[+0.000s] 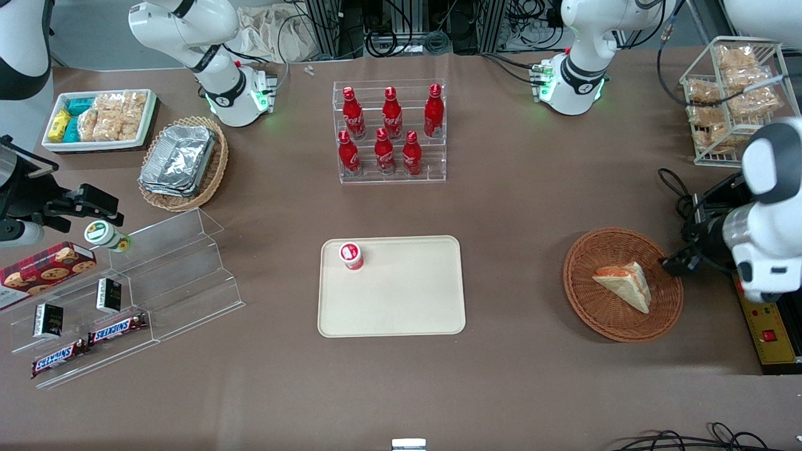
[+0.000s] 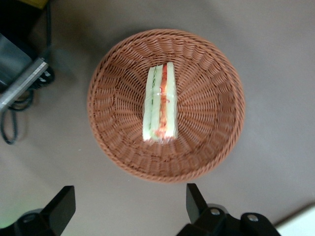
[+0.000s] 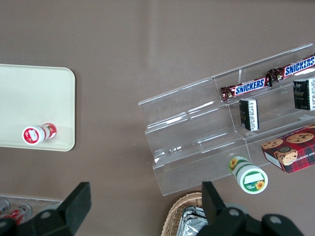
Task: Place sandwich from basket to tray
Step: 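Lower the left gripper and close it on the wrapped sandwich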
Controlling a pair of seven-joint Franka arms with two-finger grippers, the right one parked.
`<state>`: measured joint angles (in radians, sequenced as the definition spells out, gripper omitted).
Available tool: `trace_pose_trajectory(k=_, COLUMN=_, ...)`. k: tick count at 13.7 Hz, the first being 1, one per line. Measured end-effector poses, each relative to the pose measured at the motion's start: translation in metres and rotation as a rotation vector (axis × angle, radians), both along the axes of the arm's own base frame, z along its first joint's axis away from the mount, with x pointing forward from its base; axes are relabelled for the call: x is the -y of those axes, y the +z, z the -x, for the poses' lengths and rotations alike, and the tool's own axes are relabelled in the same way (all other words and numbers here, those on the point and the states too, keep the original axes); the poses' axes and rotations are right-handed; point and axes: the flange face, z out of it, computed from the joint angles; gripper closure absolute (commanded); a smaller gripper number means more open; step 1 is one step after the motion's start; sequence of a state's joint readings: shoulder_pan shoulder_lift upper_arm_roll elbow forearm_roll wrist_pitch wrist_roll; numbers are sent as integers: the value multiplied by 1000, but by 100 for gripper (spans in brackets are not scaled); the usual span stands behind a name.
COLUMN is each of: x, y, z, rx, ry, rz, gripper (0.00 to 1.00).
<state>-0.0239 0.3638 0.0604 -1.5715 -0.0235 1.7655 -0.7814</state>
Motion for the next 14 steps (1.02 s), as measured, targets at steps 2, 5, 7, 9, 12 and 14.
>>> trace_pose_trajectory(k=2, x=1, y=-41, z=-9, rx=-2, ry=44, rz=-9, gripper=0)
trace_pose_trajectory(k=5, x=0, y=-100, z=-6, rx=23, ry=113, rz=-24, gripper=0)
trace_pose_trajectory(k=7, x=-1, y=-130, z=5, rx=28, ry=136, rz=-29, gripper=0)
trace_pose_trajectory(k=9, x=-3, y=-144, z=12, rx=33, ry=143, rz=-31, gripper=1)
trace_pose_trajectory(k=12, x=-4, y=-152, z=14, rx=41, ry=150, rz=-32, gripper=45)
trace_pose_trajectory(k=14, x=-4, y=-158, z=12, rx=55, ry=169, rz=-35, gripper=95)
